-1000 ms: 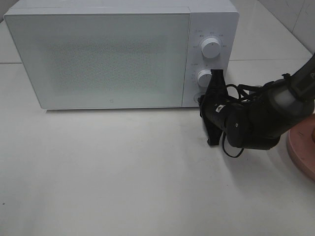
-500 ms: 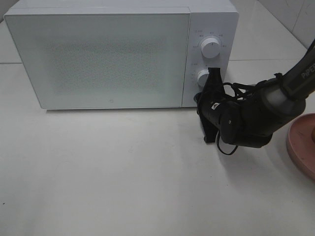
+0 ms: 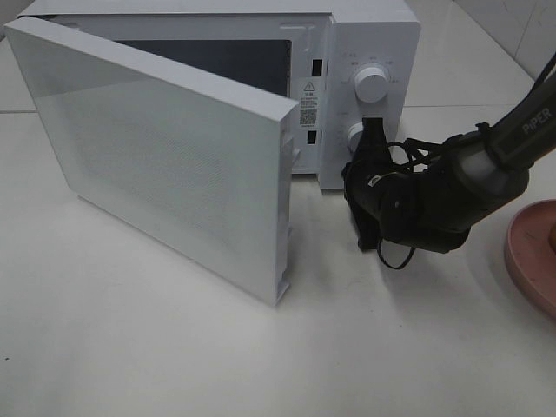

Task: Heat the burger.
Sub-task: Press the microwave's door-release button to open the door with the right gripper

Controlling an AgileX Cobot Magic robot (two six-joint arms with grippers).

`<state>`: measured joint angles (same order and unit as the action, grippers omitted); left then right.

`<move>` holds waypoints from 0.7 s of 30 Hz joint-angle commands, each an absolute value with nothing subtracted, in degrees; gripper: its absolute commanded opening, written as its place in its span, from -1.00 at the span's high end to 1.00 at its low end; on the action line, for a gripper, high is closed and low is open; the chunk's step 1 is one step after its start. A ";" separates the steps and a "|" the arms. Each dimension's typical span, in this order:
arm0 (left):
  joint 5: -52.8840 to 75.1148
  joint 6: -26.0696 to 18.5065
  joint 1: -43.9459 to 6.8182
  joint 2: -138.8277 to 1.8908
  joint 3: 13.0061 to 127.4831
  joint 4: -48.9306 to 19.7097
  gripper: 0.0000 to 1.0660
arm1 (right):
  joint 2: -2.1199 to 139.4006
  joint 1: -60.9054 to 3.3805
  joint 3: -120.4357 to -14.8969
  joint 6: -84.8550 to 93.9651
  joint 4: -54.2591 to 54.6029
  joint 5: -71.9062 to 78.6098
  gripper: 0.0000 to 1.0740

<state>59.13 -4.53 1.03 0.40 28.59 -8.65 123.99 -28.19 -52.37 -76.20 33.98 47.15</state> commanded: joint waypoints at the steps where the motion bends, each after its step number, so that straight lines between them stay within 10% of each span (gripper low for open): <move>1: 58.90 -4.07 0.80 1.55 28.42 -8.77 -0.89 | 123.24 -25.38 -57.41 -74.48 31.68 59.24 1.00; 21: 58.90 -4.07 0.80 1.55 28.42 -8.77 -0.89 | 118.37 -28.93 -47.84 -76.95 31.40 52.08 1.00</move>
<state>59.13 -4.53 1.03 0.40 28.59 -8.65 119.81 -28.76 -47.50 -76.78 31.80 48.87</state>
